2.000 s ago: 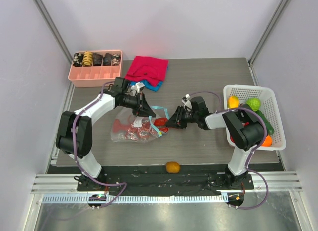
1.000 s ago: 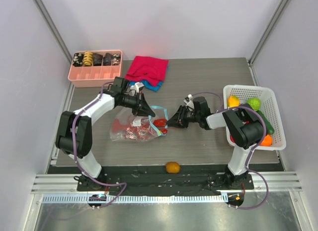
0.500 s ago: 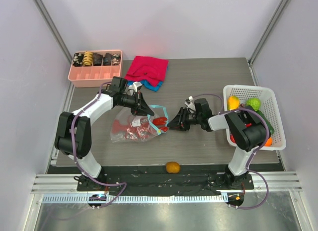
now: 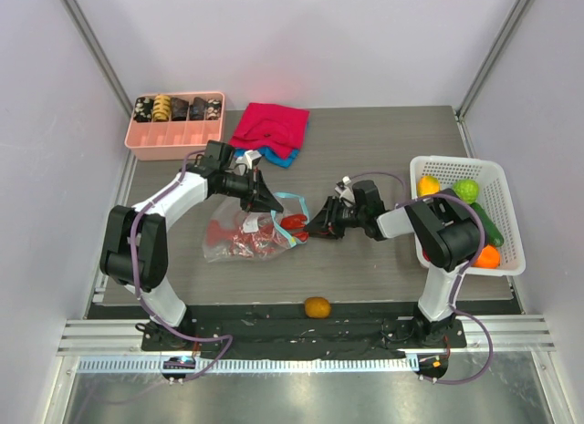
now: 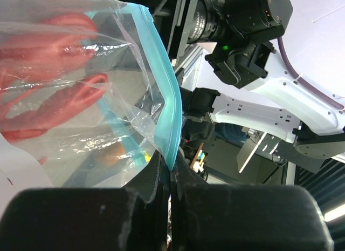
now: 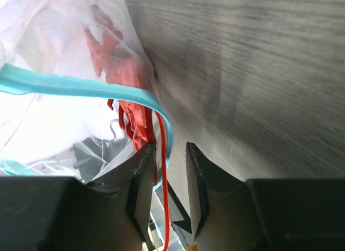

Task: Place the food in the zip-top bag and seal the zipper
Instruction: Adjust the zipper food storage bag at the center of the board.

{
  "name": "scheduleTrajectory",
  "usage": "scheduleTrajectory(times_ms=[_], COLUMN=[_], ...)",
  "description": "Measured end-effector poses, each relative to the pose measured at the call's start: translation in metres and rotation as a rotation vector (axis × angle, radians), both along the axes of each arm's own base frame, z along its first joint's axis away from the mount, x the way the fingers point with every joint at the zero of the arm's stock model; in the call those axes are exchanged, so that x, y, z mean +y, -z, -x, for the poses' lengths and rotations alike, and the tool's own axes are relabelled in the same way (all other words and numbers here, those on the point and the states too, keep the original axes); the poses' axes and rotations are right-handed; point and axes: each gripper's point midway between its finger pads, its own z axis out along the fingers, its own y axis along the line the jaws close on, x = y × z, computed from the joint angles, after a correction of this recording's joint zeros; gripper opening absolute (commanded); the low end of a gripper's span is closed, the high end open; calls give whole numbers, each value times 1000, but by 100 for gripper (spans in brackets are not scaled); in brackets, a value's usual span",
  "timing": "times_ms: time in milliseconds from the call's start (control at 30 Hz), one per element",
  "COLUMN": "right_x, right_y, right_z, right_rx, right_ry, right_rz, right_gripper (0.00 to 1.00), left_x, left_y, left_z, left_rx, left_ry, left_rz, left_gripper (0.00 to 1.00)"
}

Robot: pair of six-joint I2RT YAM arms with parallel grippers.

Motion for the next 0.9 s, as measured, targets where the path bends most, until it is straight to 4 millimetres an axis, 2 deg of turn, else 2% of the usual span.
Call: scheduleTrajectory(times_ms=[200, 433, 533, 900], right_x=[3, 7, 8, -13], right_y=[2, -2, -3, -4], right_z=[-6, -12, -15, -31], right_rx=[13, 23, 30, 20], right_ry=[19, 41, 55, 100], right_rz=[-21, -53, -71, -72], right_gripper=[30, 36, 35, 35], left_x=[0, 1, 2, 3], left_y=[0, -1, 0, -2], left_z=[1, 2, 2, 1], left_rx=[4, 4, 6, 7], left_ry=[1, 0, -3, -4], left_rz=[3, 4, 4, 11], left_gripper=[0, 0, 0, 0])
